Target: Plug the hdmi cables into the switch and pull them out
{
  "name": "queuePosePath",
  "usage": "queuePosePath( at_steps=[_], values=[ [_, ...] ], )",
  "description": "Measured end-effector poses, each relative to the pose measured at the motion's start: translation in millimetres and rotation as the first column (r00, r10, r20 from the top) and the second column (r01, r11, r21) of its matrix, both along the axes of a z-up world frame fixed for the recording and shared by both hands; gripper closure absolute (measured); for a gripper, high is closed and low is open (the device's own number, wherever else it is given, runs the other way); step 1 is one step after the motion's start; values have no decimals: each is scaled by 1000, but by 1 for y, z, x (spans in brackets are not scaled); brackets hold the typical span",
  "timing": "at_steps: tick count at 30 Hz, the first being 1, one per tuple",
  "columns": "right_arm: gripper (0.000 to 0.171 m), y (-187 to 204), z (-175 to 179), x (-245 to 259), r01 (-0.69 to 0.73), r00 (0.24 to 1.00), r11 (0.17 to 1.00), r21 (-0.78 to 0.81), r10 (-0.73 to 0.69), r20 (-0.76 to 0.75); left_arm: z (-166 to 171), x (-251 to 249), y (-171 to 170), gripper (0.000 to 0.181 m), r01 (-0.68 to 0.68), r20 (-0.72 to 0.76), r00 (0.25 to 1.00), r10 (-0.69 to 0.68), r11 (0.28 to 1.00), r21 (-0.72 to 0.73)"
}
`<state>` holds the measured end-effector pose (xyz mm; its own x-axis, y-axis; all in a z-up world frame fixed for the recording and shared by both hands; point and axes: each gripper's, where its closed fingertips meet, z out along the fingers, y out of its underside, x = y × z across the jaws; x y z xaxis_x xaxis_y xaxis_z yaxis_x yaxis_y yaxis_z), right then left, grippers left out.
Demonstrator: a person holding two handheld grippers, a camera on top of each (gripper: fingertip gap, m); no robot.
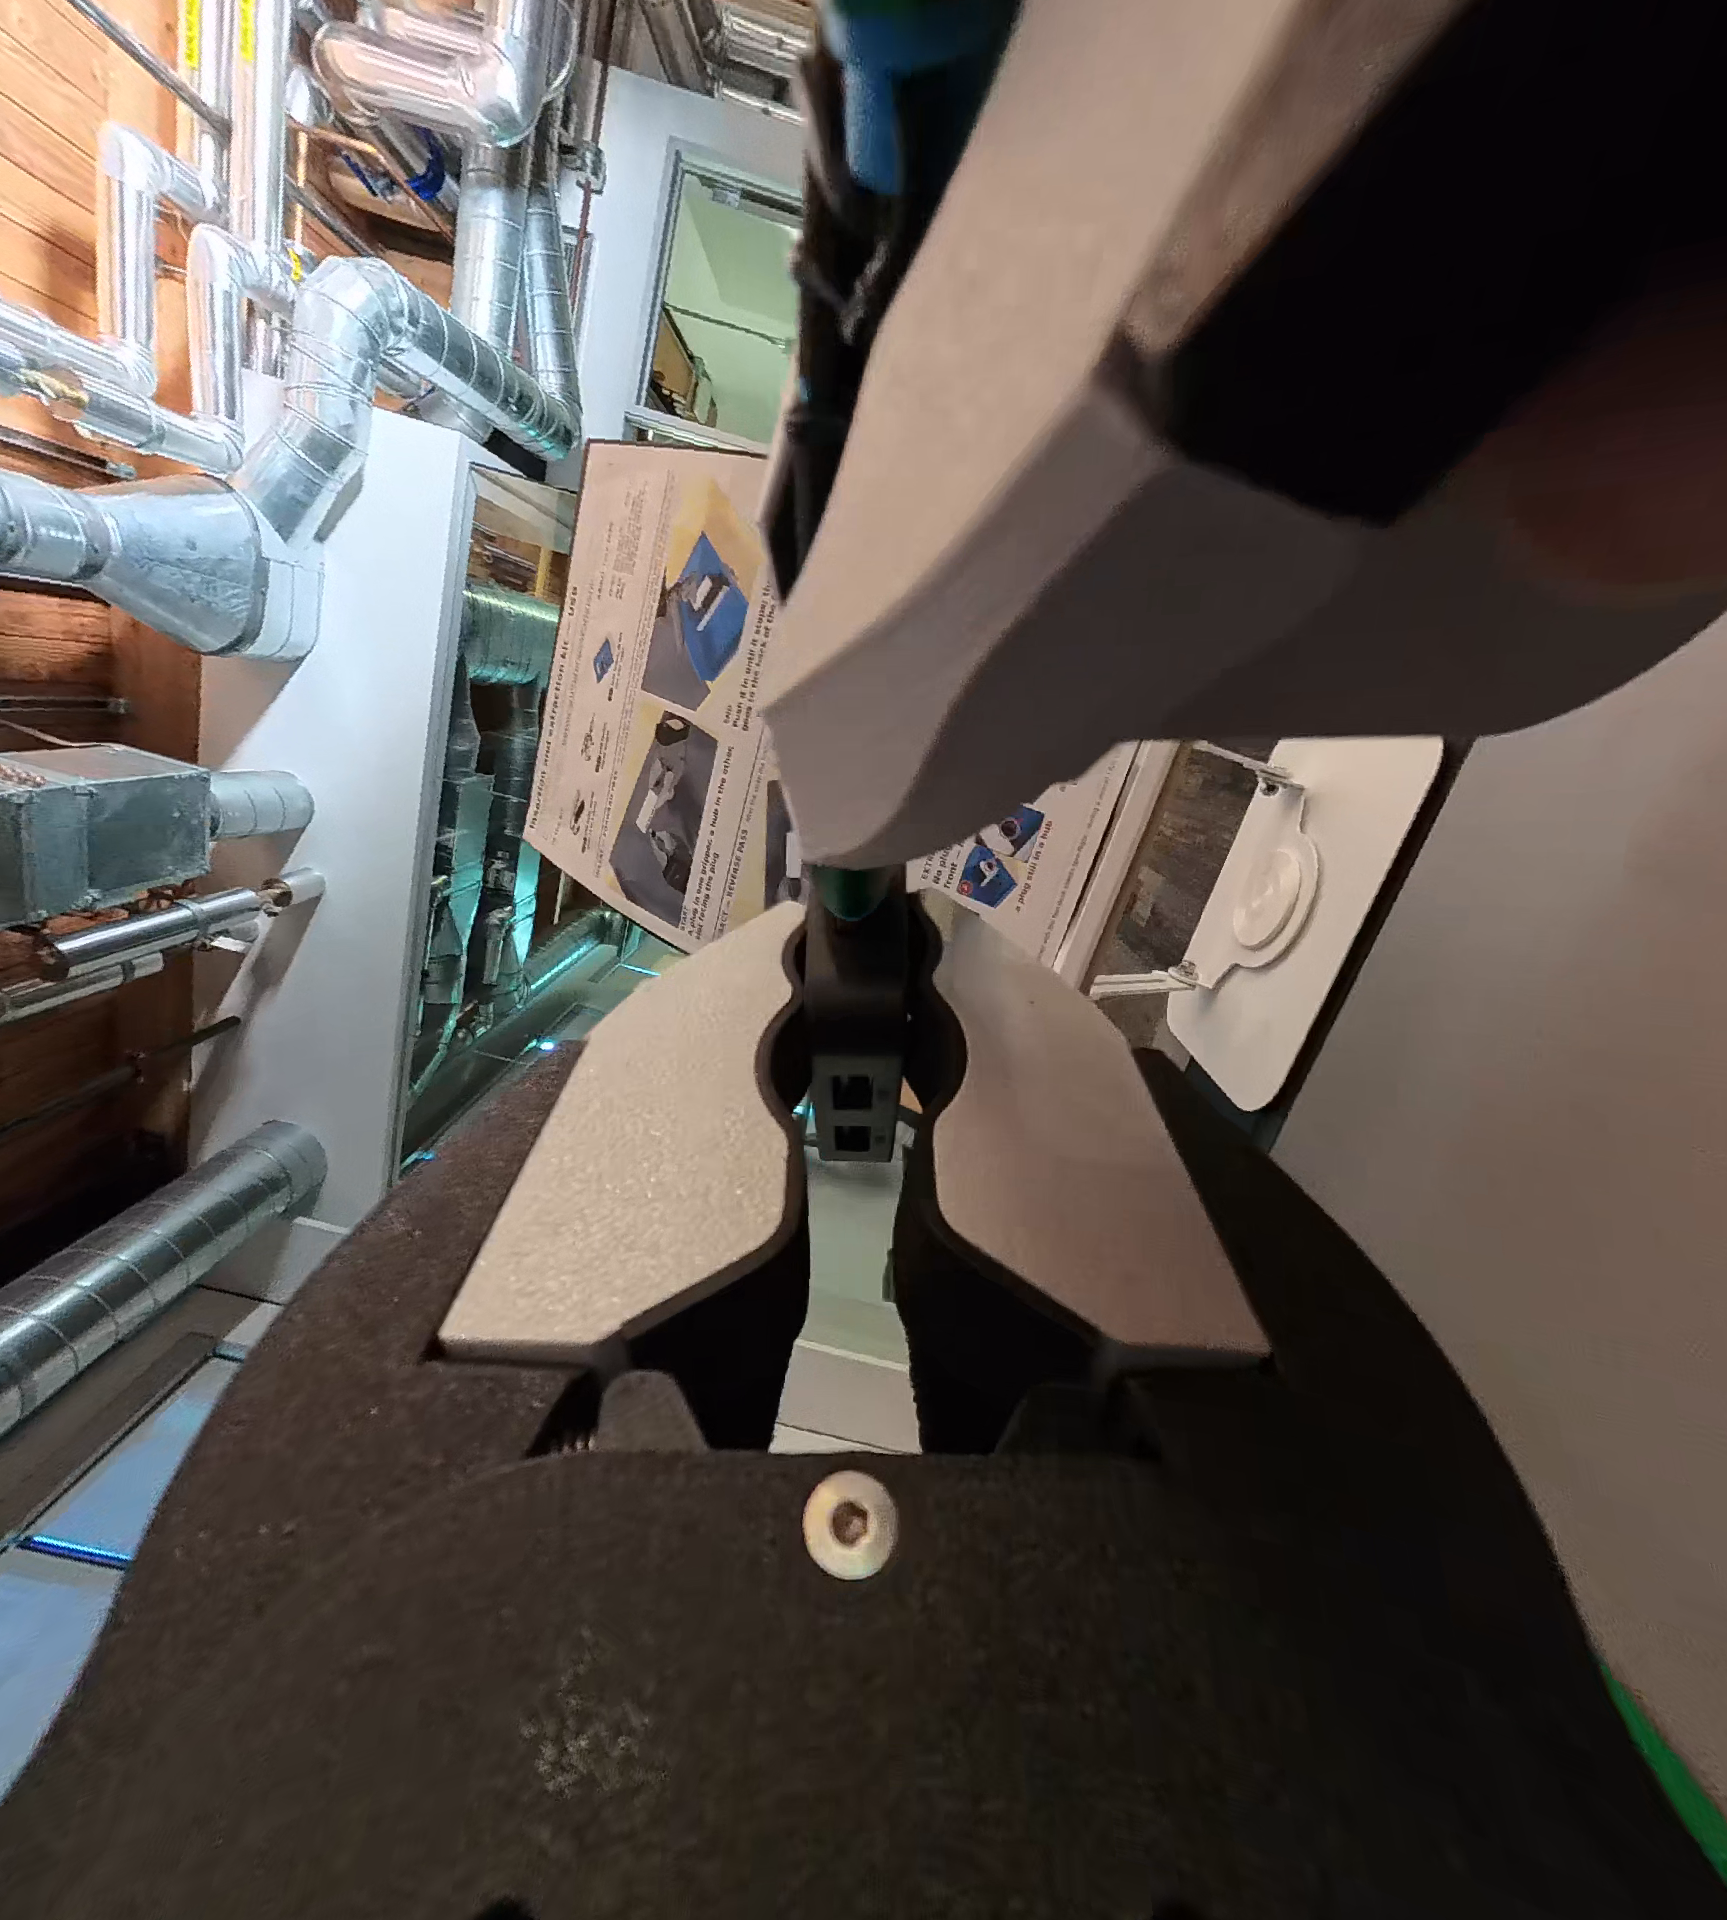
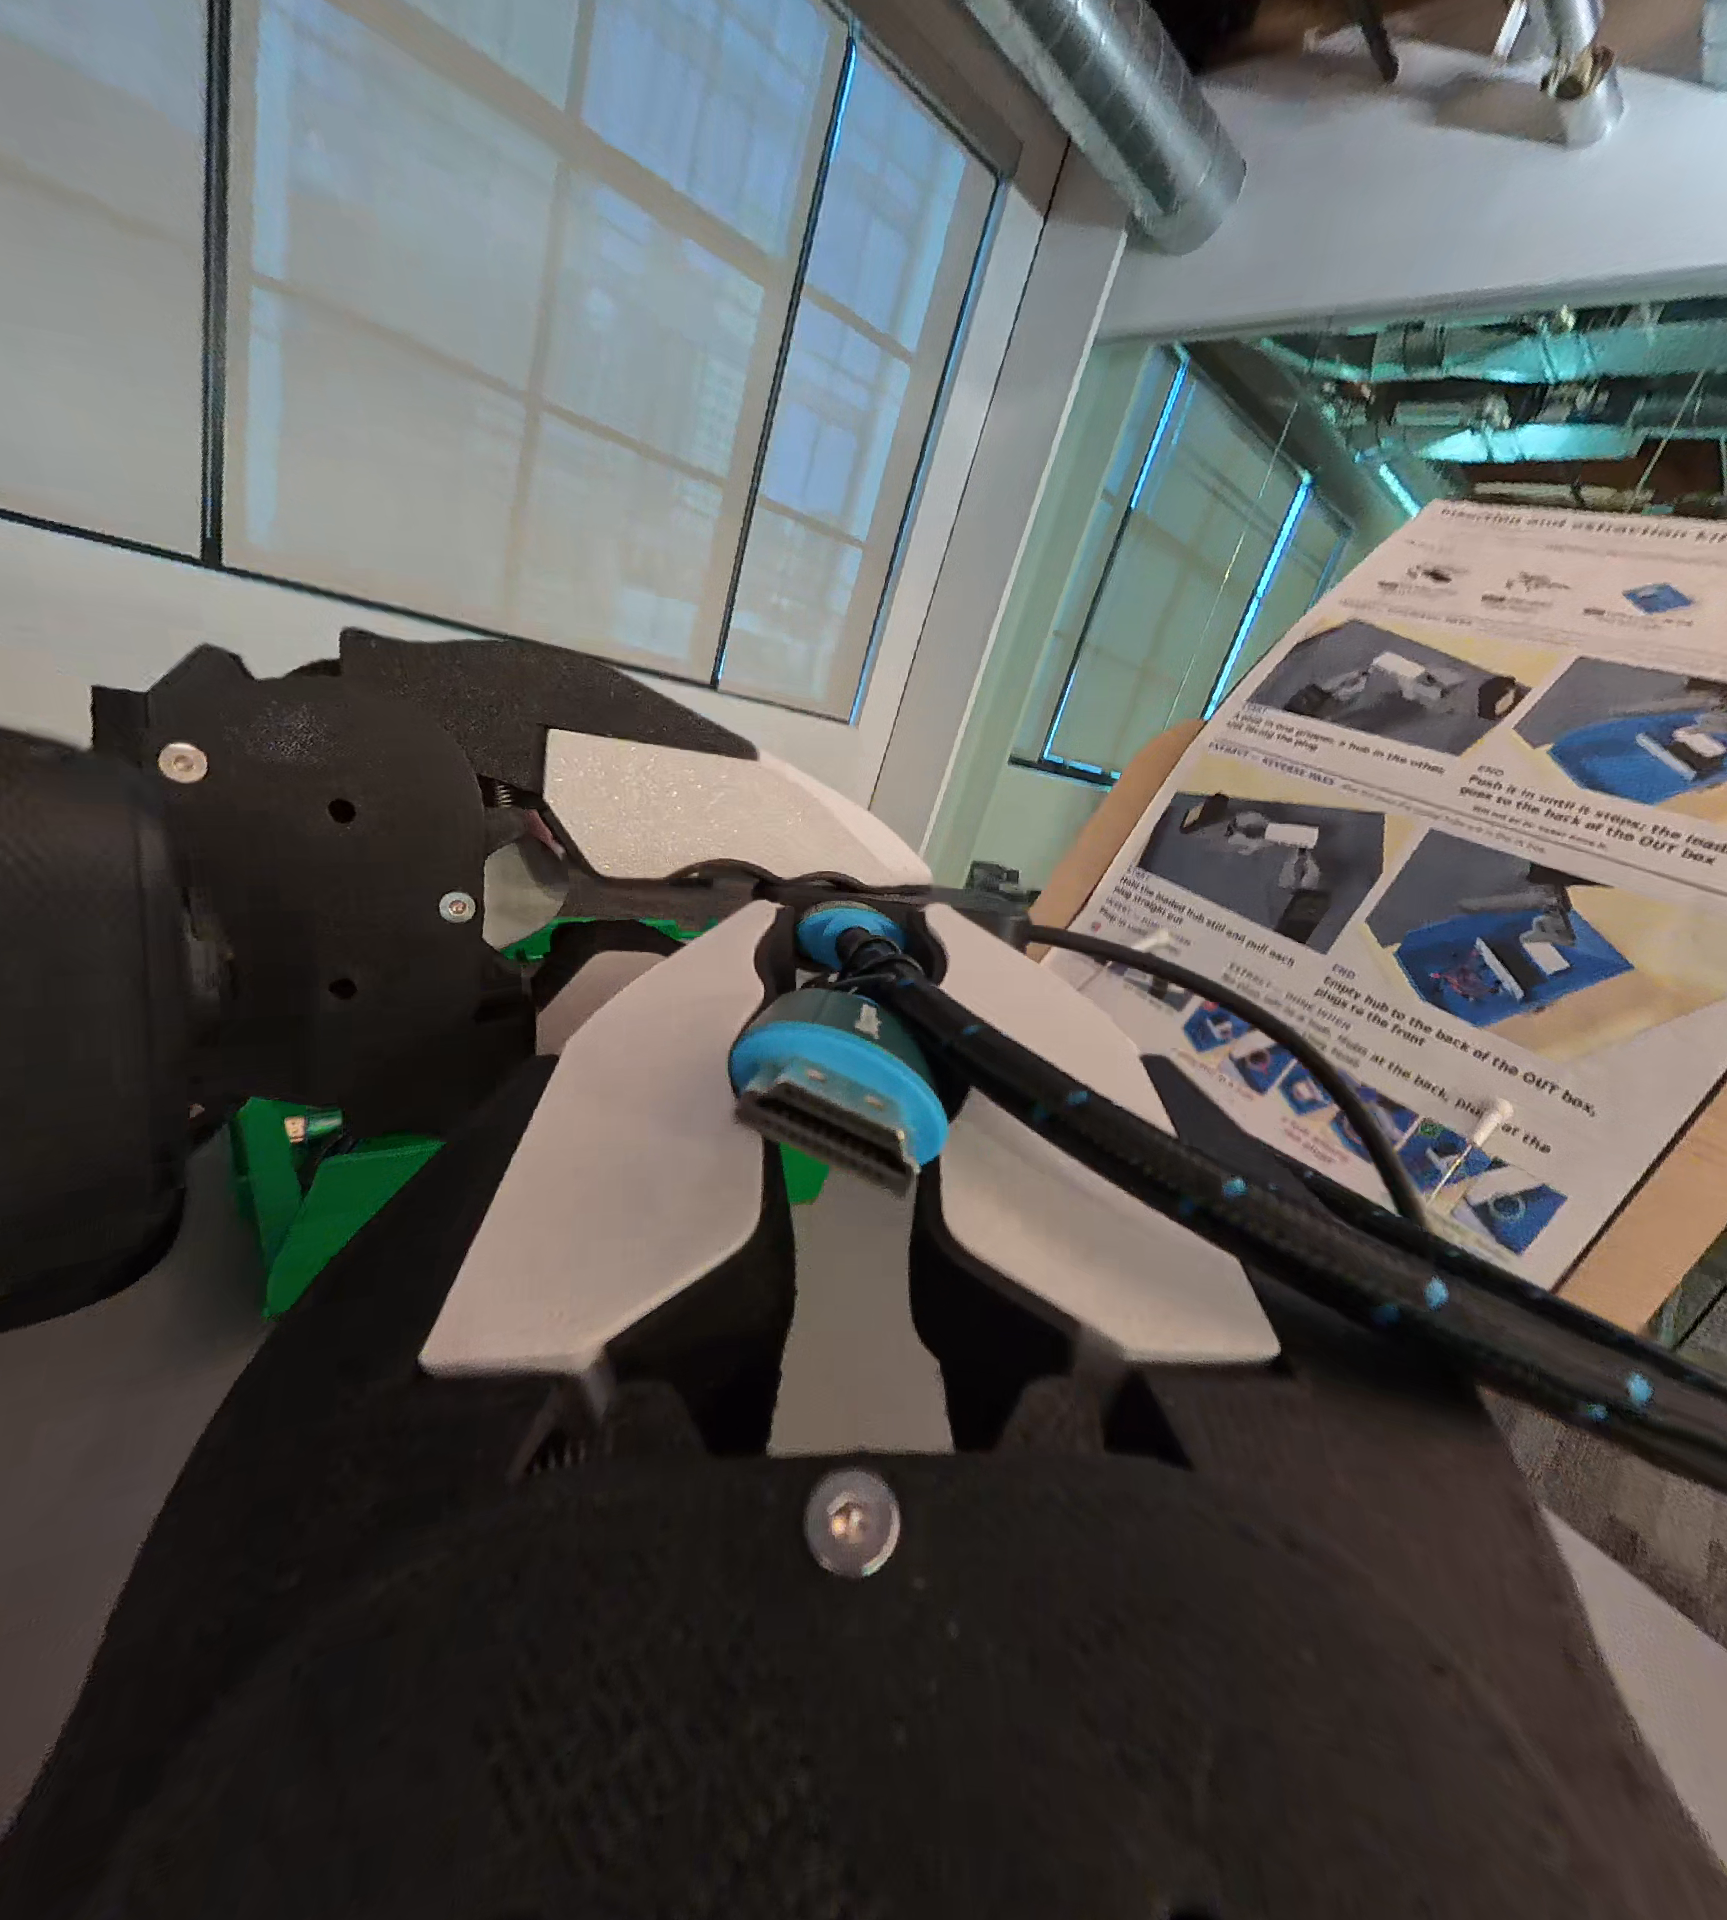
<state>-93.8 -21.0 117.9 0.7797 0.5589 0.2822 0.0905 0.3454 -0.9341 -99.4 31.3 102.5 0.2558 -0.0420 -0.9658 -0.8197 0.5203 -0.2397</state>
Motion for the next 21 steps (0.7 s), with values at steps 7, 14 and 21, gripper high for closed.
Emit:
queuePosePath(
  at_steps=[7, 14, 21],
  values=[
    [149, 0, -1, 1, -27, 1000, 1000, -11, 27, 0, 0, 0, -1, 168, -9, -11, 1000, 9, 1000, 16],
    [149, -1, -2, -1, -42, 997, 999, 5, 43, -71, 0, -1, -2, 168, 0, 9, 1000, 0, 1000, 10],
    [149, -2, -2, -2, -25, 999, 1000, 15, 26, -42, 0, 1, -5, 169, 21, 4, 1000, -21, 999, 27]
  ],
)
